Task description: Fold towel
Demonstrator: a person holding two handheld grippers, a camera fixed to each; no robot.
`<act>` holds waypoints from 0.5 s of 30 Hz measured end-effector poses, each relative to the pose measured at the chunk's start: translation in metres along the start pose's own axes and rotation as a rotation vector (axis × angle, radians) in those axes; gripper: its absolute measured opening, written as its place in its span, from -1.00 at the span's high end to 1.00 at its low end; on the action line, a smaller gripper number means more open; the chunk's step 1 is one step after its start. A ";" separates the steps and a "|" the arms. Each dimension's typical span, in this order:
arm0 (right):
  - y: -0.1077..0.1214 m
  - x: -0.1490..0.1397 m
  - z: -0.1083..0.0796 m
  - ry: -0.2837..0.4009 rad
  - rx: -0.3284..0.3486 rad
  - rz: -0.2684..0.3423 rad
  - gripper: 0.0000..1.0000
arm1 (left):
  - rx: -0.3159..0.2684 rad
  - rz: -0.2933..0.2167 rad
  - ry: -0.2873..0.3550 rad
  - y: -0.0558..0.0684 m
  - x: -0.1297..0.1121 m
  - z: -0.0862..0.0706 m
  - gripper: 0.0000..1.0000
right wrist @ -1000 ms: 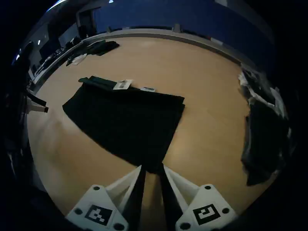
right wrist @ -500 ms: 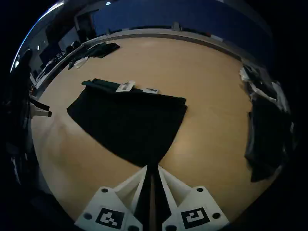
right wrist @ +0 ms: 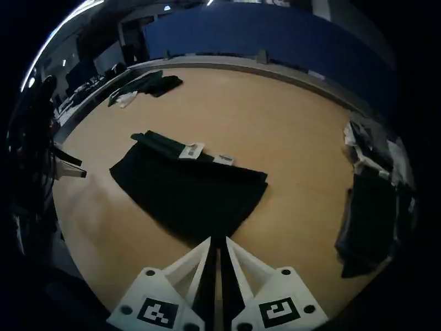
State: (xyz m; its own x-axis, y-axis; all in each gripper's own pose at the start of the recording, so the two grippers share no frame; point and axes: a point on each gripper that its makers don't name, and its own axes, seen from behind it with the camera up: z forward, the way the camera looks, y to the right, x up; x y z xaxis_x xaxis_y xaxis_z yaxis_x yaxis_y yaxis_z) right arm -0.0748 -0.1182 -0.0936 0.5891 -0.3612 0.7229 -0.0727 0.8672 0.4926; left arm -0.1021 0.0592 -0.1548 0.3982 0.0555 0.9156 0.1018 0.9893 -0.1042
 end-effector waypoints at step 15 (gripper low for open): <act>-0.017 0.059 -0.011 0.085 0.031 -0.084 0.92 | -0.005 -0.004 0.004 0.002 0.005 -0.004 -0.93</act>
State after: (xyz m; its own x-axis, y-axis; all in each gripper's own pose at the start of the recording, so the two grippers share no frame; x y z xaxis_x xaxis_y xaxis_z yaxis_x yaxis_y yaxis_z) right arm -0.0297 -0.1502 -0.0647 0.6605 -0.4009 0.6349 -0.0438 0.8235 0.5656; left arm -0.0962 0.0612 -0.1524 0.4018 0.0512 0.9143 0.1074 0.9889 -0.1026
